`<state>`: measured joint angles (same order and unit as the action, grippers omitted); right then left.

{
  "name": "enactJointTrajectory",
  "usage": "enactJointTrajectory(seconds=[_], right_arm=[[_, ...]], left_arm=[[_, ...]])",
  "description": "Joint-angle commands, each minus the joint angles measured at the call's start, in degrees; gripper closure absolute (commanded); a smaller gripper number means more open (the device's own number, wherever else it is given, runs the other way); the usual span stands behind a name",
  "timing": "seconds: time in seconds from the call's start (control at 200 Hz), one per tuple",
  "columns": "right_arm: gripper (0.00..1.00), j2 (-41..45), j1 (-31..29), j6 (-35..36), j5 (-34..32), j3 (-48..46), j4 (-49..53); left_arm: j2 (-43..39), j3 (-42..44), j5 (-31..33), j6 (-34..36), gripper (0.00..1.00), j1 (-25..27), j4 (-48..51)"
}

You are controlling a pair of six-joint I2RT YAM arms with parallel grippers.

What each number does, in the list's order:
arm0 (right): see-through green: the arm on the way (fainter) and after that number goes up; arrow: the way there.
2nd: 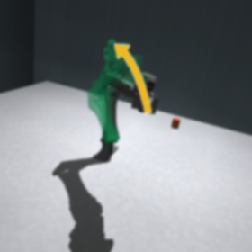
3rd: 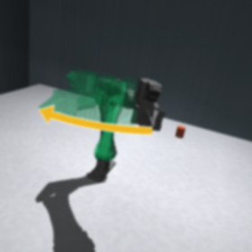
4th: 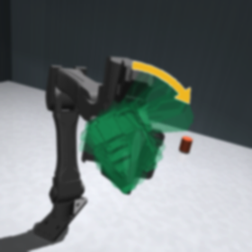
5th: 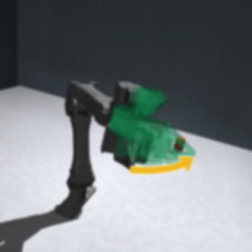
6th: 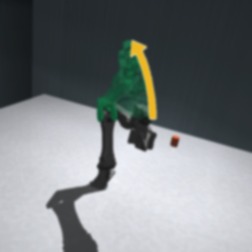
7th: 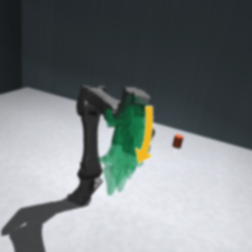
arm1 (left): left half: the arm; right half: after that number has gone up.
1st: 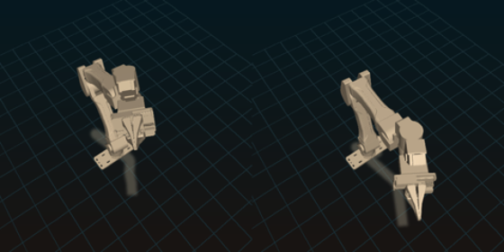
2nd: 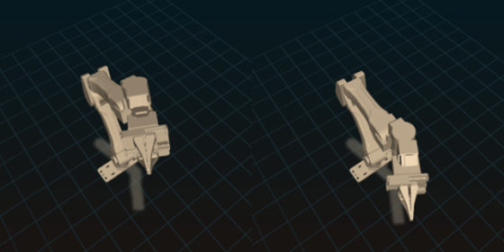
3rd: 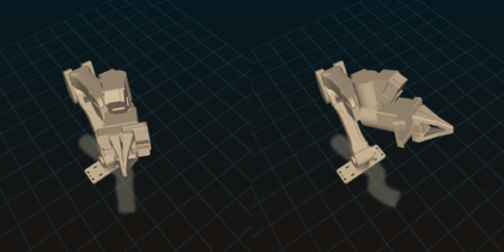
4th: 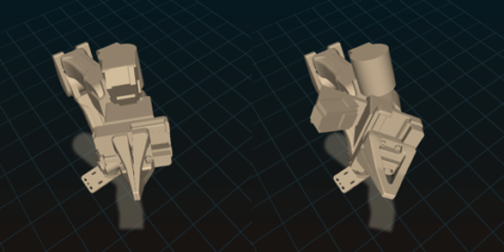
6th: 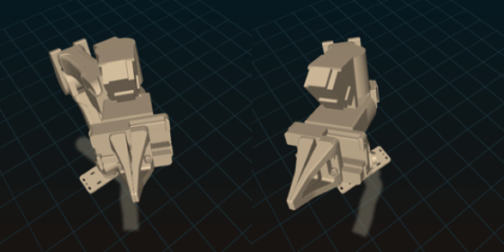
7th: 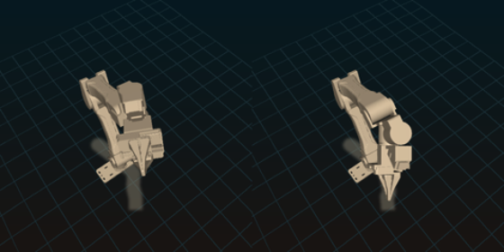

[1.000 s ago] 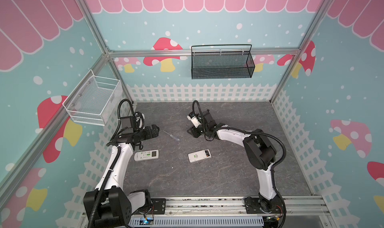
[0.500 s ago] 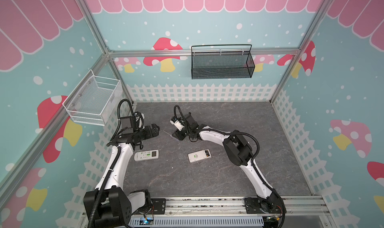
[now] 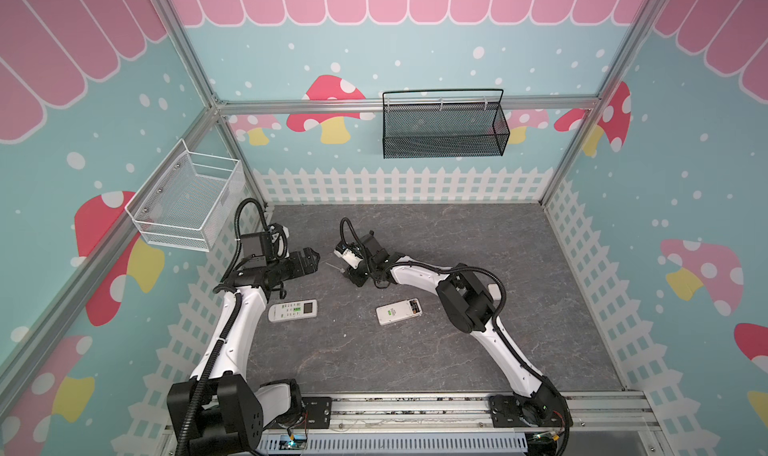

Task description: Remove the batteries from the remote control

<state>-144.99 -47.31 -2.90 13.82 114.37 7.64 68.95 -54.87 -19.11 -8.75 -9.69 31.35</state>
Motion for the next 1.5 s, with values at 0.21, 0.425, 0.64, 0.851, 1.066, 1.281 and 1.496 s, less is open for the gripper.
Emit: enactJointTrajectory(seconds=[0.21,0.425,0.64,0.851,1.066,1.281,1.496], right_arm=[[0.91,11.8,1.6,6.0,-2.8,-14.3,-0.9],[0.91,29.3,4.8,8.7,-0.5,-33.2,-9.1],[0.89,47.3,5.3,21.5,-2.8,-53.2,-18.3],[0.89,59.2,5.2,31.0,-5.7,-65.2,-26.8],[0.89,67.5,5.3,45.7,-3.7,-76.0,-36.9],[0.91,70.2,5.2,52.1,-1.9,-78.1,-36.9],[0.91,69.0,6.4,46.2,7.9,-73.9,-30.3]], left_arm=[[-0.9,-1.9,-7.0,4.1,0.0,-0.5,1.2],[-0.1,-5.2,-18.3,7.2,0.0,-0.5,3.8],[1.0,-7.7,-29.7,5.2,0.14,-0.5,4.2],[2.1,-6.6,-38.6,1.3,0.14,1.4,0.7],[3.0,-5.1,-44.1,2.5,0.16,4.8,0.8],[4.0,-4.1,-47.2,3.4,0.17,9.0,0.8],[5.1,-3.2,-47.4,4.8,0.21,12.4,0.7]])
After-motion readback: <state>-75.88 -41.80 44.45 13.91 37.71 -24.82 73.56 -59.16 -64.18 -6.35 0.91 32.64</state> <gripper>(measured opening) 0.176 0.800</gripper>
